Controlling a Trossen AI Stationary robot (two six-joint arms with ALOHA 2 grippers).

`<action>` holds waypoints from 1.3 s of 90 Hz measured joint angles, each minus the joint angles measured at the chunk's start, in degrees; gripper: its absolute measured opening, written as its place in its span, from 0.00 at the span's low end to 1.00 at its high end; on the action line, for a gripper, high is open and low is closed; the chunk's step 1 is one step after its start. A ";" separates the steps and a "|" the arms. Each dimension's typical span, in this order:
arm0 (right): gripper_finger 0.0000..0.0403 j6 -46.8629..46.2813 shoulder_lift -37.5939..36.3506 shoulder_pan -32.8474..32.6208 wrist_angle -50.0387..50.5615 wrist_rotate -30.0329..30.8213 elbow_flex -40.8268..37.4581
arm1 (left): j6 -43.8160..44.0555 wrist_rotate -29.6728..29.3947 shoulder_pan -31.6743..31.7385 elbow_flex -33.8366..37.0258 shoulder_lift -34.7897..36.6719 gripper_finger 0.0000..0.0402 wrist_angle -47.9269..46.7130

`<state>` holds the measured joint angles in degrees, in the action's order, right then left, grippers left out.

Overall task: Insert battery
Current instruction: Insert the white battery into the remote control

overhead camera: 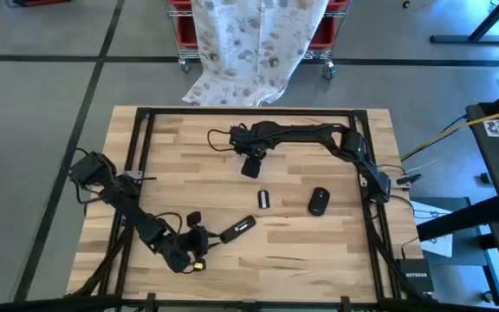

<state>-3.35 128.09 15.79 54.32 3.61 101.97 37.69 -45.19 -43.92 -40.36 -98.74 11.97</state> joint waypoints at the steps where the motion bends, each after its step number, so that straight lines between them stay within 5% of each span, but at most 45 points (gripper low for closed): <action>1: 0.39 -0.19 0.00 0.03 -0.14 0.12 -0.12 | 0.03 0.00 0.00 0.00 0.00 0.21 0.00; 42: 0.37 -1.12 1.04 3.06 -4.27 -0.67 -3.37 | -0.07 0.02 0.00 0.00 0.00 0.21 0.46; 68: 0.06 3.12 2.40 2.32 -6.51 -0.33 -3.14 | 0.00 0.02 -0.35 0.00 0.00 0.21 0.49; 117: 0.06 6.27 -7.52 -0.79 -7.25 -1.92 -3.54 | 2.10 -0.02 -0.70 0.00 0.02 0.21 -0.86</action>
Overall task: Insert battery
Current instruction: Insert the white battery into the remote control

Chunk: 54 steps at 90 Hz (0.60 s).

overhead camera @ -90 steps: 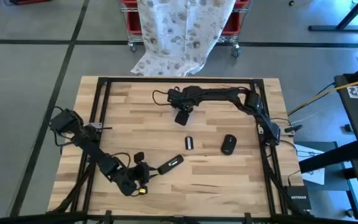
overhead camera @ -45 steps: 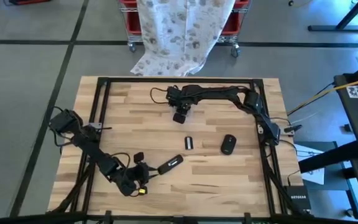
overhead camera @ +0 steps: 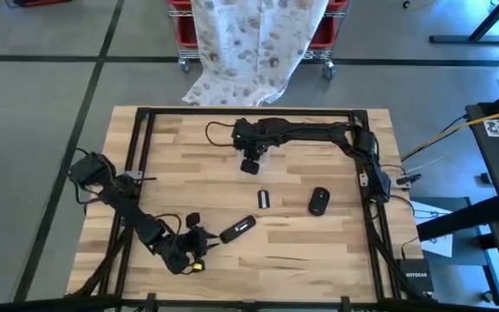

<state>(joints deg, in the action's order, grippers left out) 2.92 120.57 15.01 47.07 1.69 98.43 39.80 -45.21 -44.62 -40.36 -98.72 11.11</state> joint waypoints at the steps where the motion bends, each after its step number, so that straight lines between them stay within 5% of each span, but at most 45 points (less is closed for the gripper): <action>1: 0.06 -0.09 -0.03 0.01 -0.01 -0.23 0.00 | 0.03 0.01 -0.01 0.00 -0.01 0.21 -0.02; 11: 0.07 -0.92 -0.26 0.04 1.00 -1.05 0.00 | 0.04 0.02 -0.04 0.00 -0.02 0.21 -0.02; 30: 0.15 -0.10 0.75 0.04 -4.21 6.92 -3.44 | 0.17 0.02 -0.50 0.00 0.00 0.21 -0.28; 54: 0.40 2.61 0.75 -0.47 -4.85 0.06 -3.58 | 0.14 0.01 -0.52 0.00 -0.02 0.21 -0.35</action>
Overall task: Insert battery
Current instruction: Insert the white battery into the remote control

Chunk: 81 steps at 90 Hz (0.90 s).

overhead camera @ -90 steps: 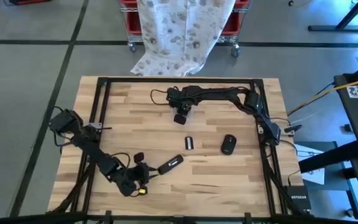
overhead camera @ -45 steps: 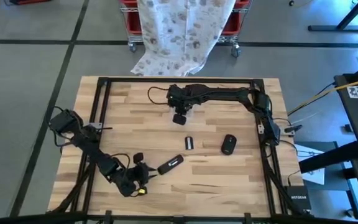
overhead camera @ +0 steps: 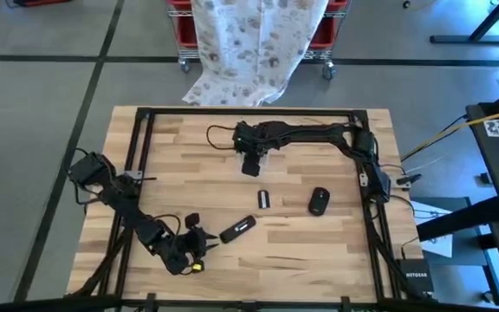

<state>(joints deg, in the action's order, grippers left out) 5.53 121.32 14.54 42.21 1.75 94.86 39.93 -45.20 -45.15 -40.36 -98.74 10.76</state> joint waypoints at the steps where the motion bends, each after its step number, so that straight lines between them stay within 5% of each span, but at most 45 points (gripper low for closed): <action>1: 0.41 0.12 0.00 -0.01 0.04 -0.03 -0.01 | -0.01 -0.01 0.00 0.00 0.00 0.21 -0.01; 18: 0.50 3.15 1.62 0.16 -0.70 -4.91 0.01 | 0.10 -0.01 0.00 0.00 0.00 0.21 0.01; 47: 0.42 6.88 6.34 0.09 0.20 -5.19 0.19 | 0.11 0.00 0.00 0.00 0.01 0.21 -0.28; 81: 0.40 6.94 4.87 0.14 0.00 5.37 -0.13 | 0.80 -0.06 0.04 0.02 0.01 0.21 -1.17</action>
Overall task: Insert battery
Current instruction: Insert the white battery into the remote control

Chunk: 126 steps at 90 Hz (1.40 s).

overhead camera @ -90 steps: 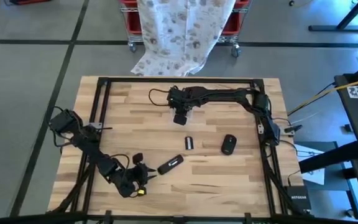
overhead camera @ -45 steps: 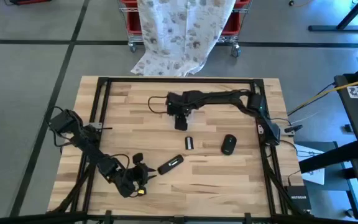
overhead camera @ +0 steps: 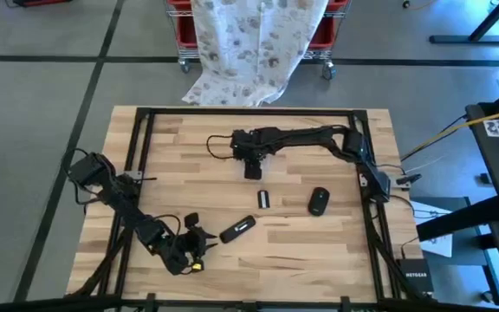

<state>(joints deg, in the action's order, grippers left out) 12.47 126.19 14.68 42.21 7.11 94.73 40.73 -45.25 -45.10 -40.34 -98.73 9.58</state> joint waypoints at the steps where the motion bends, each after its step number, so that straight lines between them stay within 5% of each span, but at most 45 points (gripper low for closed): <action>1: 0.40 0.01 -0.14 0.00 0.09 0.06 -0.01 | 0.00 0.00 0.00 0.00 0.01 0.21 0.00; 37: 0.40 6.01 -1.48 0.00 6.40 -12.72 0.06 | 0.79 0.02 -0.02 -0.02 0.01 0.21 -0.18; 74: 0.39 2.88 2.64 -0.08 3.20 -8.61 0.47 | 0.85 0.04 -0.02 -0.01 0.00 0.21 -0.51; 83: 0.31 2.77 3.08 -0.08 2.35 -8.51 0.45 | 0.85 0.04 -0.02 0.00 0.01 0.21 -0.51; 97: 0.05 1.43 3.32 -0.15 0.50 -7.52 0.39 | 0.88 0.07 -0.02 0.00 -0.01 0.21 -0.48; 126: 0.01 -1.66 -1.95 -0.04 0.53 -0.74 -0.23 | 1.31 0.07 -0.21 -0.01 0.00 0.21 -0.46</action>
<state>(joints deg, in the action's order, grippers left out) 10.81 124.24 14.63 42.74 6.37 94.50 42.04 -45.19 -45.32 -40.34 -98.73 9.13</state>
